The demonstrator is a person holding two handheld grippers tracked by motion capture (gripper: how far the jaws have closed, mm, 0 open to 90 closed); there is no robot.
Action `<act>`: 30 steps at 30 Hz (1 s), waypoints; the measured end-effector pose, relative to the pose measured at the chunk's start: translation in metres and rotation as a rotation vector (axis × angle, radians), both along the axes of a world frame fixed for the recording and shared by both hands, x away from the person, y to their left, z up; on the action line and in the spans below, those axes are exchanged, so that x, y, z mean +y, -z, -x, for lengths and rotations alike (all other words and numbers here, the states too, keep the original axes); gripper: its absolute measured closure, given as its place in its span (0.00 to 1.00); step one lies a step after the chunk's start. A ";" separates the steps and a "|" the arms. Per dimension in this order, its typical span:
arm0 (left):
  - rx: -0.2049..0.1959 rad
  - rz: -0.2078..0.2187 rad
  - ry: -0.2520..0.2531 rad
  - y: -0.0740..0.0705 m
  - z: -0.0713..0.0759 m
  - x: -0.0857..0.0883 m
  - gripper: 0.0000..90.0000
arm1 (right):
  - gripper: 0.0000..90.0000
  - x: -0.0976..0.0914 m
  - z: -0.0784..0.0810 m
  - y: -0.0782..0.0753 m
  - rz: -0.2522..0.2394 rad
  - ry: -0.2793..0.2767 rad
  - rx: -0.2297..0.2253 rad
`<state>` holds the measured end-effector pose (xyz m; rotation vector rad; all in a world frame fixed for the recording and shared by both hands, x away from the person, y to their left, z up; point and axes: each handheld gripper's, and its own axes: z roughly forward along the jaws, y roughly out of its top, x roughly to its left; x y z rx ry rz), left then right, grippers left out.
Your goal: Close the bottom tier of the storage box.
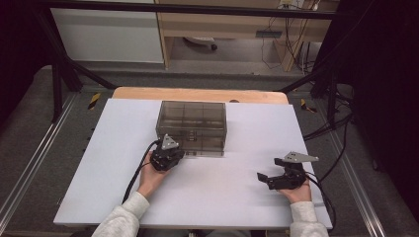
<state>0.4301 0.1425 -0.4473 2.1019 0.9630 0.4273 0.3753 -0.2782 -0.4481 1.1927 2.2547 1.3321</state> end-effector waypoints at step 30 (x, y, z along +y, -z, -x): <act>-0.015 -0.001 -0.013 0.001 -0.010 -0.002 0.99 | 0.00 0.000 0.000 0.000 0.004 -0.003 -0.001</act>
